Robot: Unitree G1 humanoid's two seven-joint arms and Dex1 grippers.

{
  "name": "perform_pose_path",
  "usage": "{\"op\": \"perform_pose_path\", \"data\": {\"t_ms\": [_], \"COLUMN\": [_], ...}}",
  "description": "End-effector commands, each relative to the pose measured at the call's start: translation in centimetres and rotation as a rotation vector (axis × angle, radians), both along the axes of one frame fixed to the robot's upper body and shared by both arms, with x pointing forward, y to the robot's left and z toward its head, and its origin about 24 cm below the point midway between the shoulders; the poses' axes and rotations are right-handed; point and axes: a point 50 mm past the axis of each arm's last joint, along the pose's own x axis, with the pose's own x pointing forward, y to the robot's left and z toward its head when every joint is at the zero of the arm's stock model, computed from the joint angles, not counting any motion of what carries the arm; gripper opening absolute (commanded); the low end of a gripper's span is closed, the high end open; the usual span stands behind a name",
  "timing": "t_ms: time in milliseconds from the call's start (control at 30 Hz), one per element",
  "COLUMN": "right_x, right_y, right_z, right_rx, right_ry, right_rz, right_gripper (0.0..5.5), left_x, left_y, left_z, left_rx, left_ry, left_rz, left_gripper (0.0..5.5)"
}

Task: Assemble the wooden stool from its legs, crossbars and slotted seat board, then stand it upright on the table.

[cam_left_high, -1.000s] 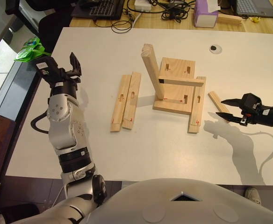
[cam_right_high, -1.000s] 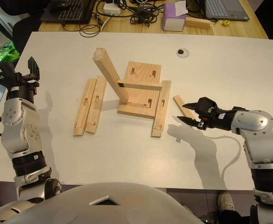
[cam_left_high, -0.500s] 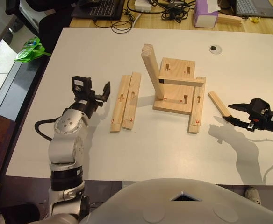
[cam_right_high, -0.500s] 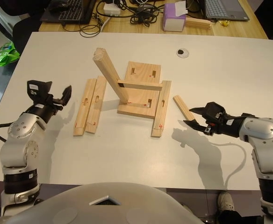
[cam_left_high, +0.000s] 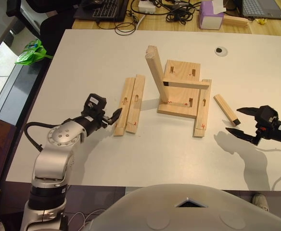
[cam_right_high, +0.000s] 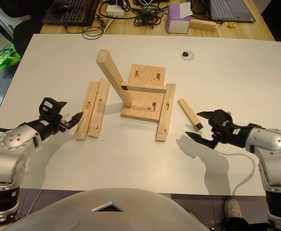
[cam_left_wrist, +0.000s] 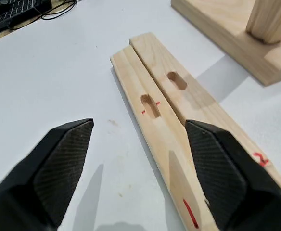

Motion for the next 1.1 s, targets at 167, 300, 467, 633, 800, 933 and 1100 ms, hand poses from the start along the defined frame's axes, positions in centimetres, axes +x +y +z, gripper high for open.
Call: {"op": "perform_pose_path", "data": {"t_ms": [167,300,467,633,800,933,1100], "right_x": [0.4,0.4,0.2,0.2,0.2,0.2,0.2], "right_y": [0.5,0.7,0.7,0.6,0.8,1.0,1.3], "right_z": [0.1,0.1,-0.1,-0.3,-0.6,-0.7,-0.9], "right_rx": [-0.01,-0.008,-0.01,-0.014,-0.02,-0.022,-0.015], "right_ry": [-0.019,-0.021,-0.017,-0.022,-0.032,-0.031,-0.03], "right_rz": [0.034,0.038,0.029,0.022,0.02,0.026,0.039], "right_gripper": [5.38,5.38,5.38,5.38,5.38,5.38,5.38], "left_x": [-0.9,-1.0,0.2,1.3,1.1,1.1,1.3], "left_y": [-0.7,0.2,-0.5,-0.8,-1.3,-1.5,0.1], "left_z": [-2.5,-3.2,-1.2,0.9,0.1,-1.2,-3.6], "left_rx": [0.072,0.164,0.1,0.087,0.057,-0.006,0.054], "left_ry": [0.083,0.089,-0.009,-0.082,-0.04,0.013,0.08], "left_rz": [-0.024,-0.032,-0.012,-0.012,-0.021,0.015,0.103], "left_gripper": [3.55,3.55,3.55,3.55,3.55,3.55,3.55]}}
